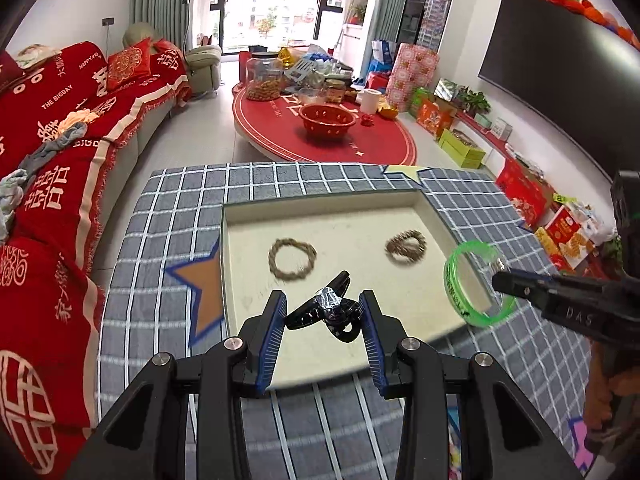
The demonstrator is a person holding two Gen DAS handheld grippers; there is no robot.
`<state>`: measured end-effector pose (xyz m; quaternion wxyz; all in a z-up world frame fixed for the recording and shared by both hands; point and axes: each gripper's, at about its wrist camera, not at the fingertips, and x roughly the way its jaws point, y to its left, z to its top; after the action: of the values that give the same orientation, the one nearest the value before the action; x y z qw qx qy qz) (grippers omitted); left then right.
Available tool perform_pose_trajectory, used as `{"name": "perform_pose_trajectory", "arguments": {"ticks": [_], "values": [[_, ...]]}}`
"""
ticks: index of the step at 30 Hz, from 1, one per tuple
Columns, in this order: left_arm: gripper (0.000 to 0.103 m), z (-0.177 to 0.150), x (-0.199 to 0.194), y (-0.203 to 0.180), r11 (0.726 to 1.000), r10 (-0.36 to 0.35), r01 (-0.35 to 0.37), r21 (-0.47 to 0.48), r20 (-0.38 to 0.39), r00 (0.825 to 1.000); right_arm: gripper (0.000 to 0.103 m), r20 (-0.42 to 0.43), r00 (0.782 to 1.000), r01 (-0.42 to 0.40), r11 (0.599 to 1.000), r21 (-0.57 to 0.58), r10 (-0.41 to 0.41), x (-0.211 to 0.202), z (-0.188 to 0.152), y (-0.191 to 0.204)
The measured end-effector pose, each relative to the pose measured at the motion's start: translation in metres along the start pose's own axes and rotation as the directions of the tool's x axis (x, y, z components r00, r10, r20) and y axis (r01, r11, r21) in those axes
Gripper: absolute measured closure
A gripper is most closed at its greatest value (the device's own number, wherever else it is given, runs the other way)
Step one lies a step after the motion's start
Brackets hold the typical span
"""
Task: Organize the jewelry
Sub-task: 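Carry the hair clip and green bangle over into the tray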
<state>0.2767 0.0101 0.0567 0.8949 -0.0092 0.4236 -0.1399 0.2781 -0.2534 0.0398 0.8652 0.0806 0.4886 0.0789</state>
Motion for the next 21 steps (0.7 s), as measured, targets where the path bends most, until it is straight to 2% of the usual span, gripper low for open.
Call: {"name": "perform_pose_trajectory", "arguments": {"ticks": [4, 10, 15, 21], "values": [[0.052, 0.011, 0.031, -0.002, 0.999, 0.012, -0.01, 0.042, -0.05, 0.999, 0.089, -0.078, 0.997, 0.01, 1.0, 0.017, -0.009, 0.035, 0.012, -0.005], [0.052, 0.005, 0.079, -0.002, 0.998, 0.013, -0.002, 0.066, -0.161, 0.987, 0.089, -0.174, 0.984, 0.034, 0.999, 0.016, -0.03, 0.079, 0.015, -0.01], [0.052, -0.001, 0.108, 0.001, 0.999, 0.012, 0.001, 0.054, -0.227, 0.974, 0.089, -0.208, 0.976, 0.065, 0.998, 0.008, -0.062, 0.101, 0.018, -0.014], [0.052, 0.001, 0.122, 0.001, 0.996, 0.075, -0.061, 0.071, -0.211, 0.975, 0.089, -0.164, 0.981, 0.106, 0.994, 0.007, -0.104, 0.111, 0.026, -0.017]]}}
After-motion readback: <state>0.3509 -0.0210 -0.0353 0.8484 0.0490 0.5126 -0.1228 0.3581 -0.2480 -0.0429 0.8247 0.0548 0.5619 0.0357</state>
